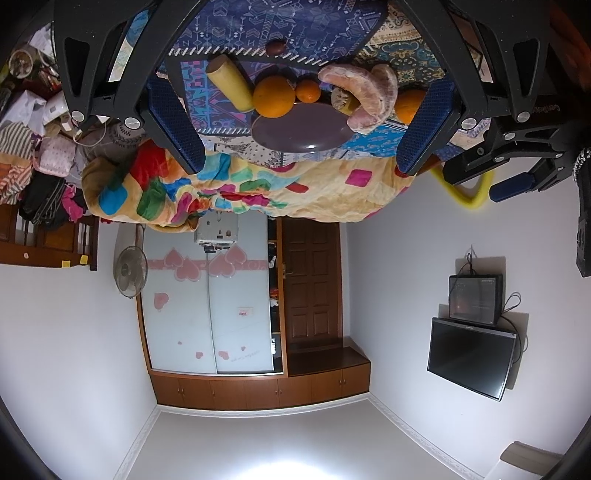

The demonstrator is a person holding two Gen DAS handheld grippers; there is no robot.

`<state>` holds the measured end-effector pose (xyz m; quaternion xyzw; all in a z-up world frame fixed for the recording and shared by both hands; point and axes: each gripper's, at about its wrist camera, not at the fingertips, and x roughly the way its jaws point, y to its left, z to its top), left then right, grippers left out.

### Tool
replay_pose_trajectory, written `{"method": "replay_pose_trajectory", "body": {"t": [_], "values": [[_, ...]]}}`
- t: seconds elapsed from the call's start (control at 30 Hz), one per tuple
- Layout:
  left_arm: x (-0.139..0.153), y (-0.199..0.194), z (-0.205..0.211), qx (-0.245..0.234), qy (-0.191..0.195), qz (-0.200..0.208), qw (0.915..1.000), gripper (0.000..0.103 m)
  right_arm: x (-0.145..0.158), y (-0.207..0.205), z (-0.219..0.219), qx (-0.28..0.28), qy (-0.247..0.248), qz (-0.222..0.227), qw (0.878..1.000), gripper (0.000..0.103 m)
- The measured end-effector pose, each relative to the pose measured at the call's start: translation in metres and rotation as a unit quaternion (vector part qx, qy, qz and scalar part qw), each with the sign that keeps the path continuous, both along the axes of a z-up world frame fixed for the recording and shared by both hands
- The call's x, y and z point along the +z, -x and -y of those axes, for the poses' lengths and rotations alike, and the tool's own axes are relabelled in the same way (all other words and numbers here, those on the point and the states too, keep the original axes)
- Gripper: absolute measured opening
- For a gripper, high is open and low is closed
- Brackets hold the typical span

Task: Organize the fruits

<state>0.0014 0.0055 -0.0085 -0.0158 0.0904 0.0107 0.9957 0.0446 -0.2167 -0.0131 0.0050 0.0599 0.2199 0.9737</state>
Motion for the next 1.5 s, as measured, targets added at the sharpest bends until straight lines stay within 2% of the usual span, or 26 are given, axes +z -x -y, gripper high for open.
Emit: {"method": "replay_pose_trajectory", "body": {"t": [1.03, 1.3, 1.5], "values": [[-0.003, -0.003, 0.003, -0.01, 0.003, -0.006, 0.9999, 0.103, -0.003, -0.007, 0.003, -0.002, -0.003, -0.011, 1.0, 0.103], [-0.018, -0.024, -0.01, -0.006, 0.006, -0.047, 0.9988, 0.103, -0.016, -0.024, 0.0, -0.001, 0.01, -0.042, 0.999, 0.103], [-0.042, -0.048, -0.033, 0.008, 0.012, -0.111, 0.9938, 0.103, -0.044, -0.053, -0.003, 0.001, 0.052, -0.098, 0.994, 0.103]]}}
